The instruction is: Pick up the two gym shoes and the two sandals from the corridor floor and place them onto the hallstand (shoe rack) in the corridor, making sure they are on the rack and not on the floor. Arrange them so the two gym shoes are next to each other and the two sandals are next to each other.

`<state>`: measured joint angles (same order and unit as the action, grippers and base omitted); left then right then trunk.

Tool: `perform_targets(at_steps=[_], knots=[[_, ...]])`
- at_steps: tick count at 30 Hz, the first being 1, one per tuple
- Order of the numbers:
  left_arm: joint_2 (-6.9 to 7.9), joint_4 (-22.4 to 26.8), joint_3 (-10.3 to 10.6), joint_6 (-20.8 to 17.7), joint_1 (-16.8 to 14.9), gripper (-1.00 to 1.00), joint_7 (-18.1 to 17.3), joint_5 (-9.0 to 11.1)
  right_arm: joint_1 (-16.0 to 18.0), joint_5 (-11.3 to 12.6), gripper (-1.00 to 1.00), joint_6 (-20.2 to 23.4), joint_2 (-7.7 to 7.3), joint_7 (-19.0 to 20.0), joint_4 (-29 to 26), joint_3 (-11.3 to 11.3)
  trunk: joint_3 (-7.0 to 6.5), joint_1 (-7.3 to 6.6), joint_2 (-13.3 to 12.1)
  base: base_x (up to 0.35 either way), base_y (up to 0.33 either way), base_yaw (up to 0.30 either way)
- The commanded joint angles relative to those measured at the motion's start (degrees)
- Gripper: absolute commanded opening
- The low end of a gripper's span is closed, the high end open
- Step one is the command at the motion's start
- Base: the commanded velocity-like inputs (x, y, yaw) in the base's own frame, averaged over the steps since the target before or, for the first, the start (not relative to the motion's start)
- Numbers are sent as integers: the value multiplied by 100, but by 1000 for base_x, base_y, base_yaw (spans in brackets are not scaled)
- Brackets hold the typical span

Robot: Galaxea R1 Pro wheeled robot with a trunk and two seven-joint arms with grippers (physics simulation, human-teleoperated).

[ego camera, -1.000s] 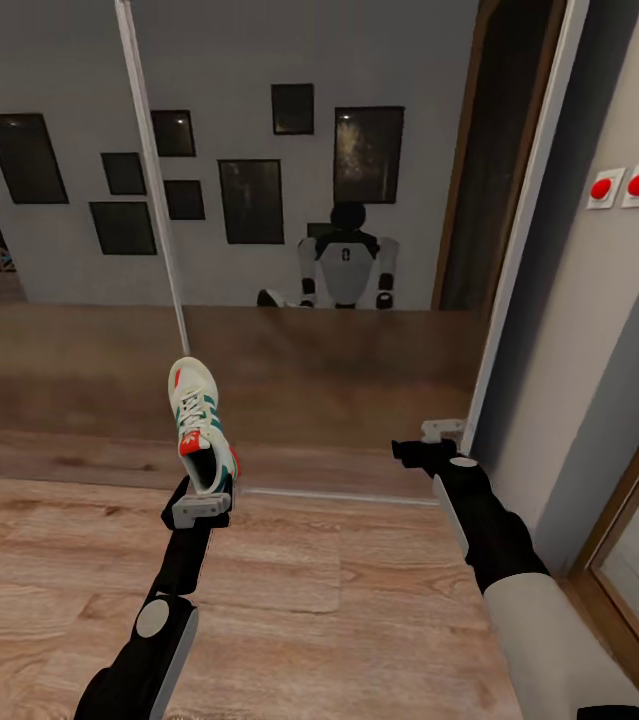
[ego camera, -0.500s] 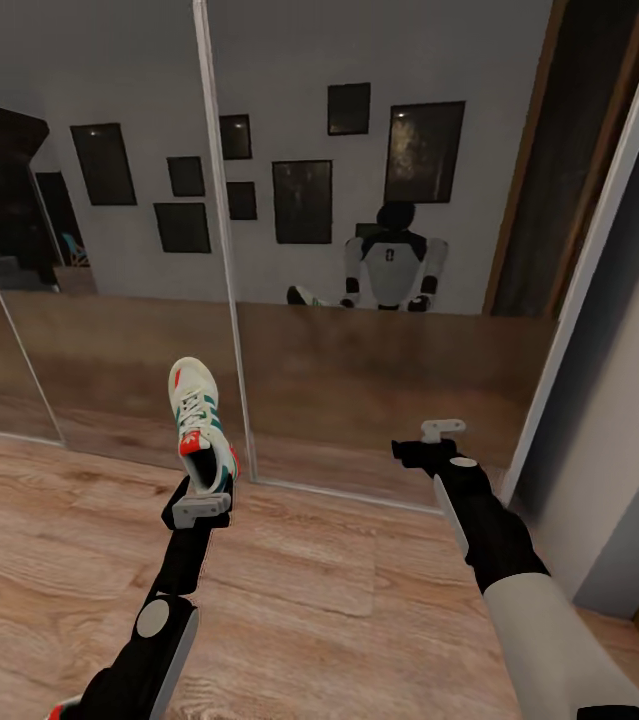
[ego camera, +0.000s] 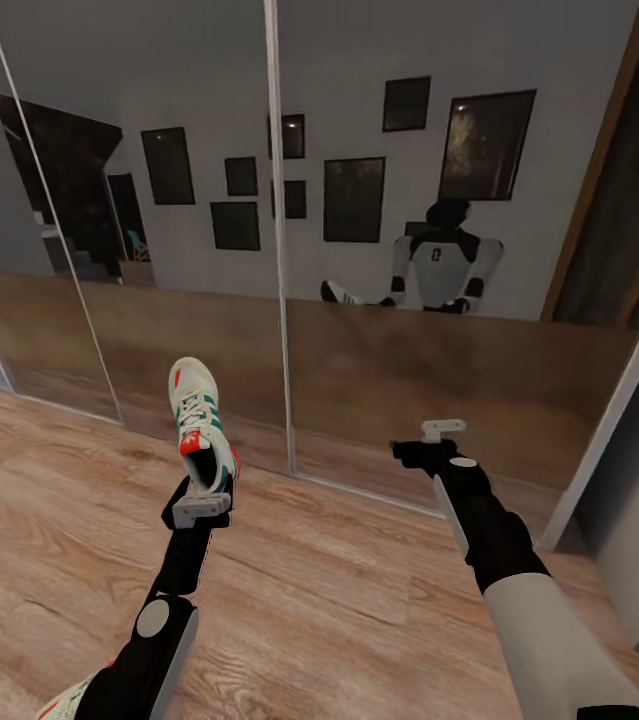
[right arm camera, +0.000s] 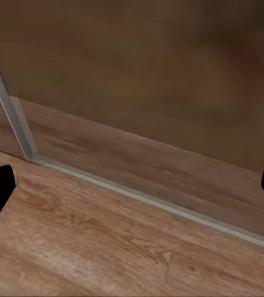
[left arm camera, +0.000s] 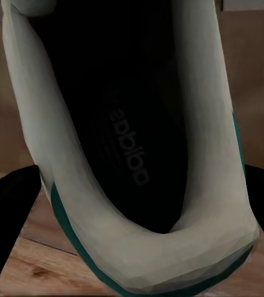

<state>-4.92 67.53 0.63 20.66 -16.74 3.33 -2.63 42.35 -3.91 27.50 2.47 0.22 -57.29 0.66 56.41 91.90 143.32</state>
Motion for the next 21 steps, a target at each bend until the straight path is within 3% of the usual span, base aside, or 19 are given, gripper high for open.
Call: perform_targets(at_steps=[1, 21], knots=[[0, -3, 7, 13, -4, -100, 44, -32, 1, -40, 100, 36, -1, 1, -12, 2, 8, -1, 2, 0, 0, 296], [0, -3, 7, 12, -4, -100, 36, -28, 1, -40, 100, 34, -1, -4, -19, -4, 67, -1, 2, 0, 0, 296]])
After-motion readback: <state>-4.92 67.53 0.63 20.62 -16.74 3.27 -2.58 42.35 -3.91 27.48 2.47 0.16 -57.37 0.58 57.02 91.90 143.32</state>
